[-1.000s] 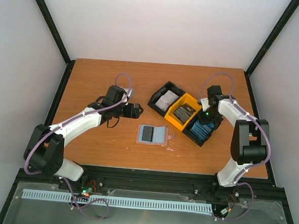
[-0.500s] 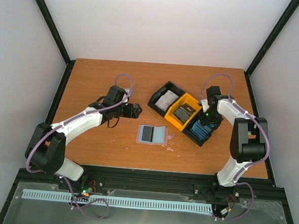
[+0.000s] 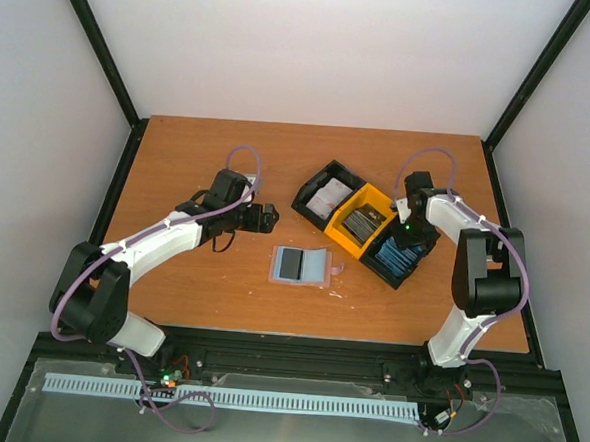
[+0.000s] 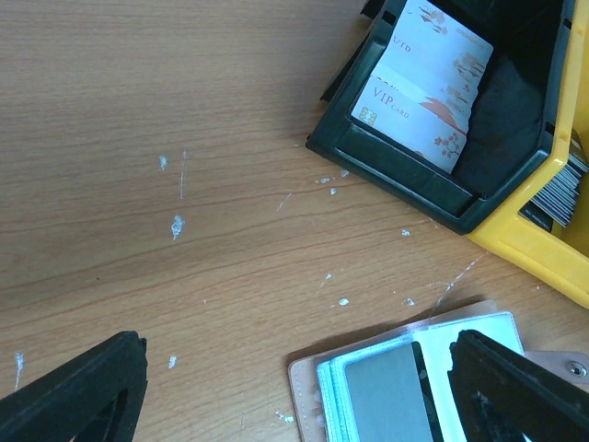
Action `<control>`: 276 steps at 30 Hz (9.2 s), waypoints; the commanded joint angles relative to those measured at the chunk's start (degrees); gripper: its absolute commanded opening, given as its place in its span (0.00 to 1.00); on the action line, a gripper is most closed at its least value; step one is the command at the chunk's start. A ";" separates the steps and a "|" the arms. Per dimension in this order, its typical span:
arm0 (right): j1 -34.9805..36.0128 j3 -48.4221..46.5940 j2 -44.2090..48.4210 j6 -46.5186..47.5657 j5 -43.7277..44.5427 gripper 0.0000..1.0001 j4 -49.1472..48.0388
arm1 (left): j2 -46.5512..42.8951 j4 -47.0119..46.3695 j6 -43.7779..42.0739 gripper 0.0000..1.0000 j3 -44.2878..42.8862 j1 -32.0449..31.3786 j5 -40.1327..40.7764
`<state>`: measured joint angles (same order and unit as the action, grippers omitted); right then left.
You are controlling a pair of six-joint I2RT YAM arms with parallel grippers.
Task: Put the credit cards into the card holder
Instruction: Pick up the credit card from the storage box.
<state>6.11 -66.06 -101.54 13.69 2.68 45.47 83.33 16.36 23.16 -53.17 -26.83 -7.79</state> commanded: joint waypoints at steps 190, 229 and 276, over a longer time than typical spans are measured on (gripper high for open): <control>-0.66 -0.75 -5.51 18.57 22.19 0.26 -25.00 | 0.05 -1.24 -0.48 0.91 1.84 0.21 3.13; 3.32 4.71 31.11 -35.09 -52.48 0.03 -29.25 | -10.94 -9.57 -0.80 1.00 -4.99 0.27 -18.09; 25.80 6.78 20.43 -48.57 -22.95 0.51 -22.26 | -14.54 -11.60 17.39 0.01 5.52 0.37 -21.06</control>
<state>26.46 -59.31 -79.55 -29.91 -38.70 20.12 69.14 6.52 34.22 -51.37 -26.72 -34.28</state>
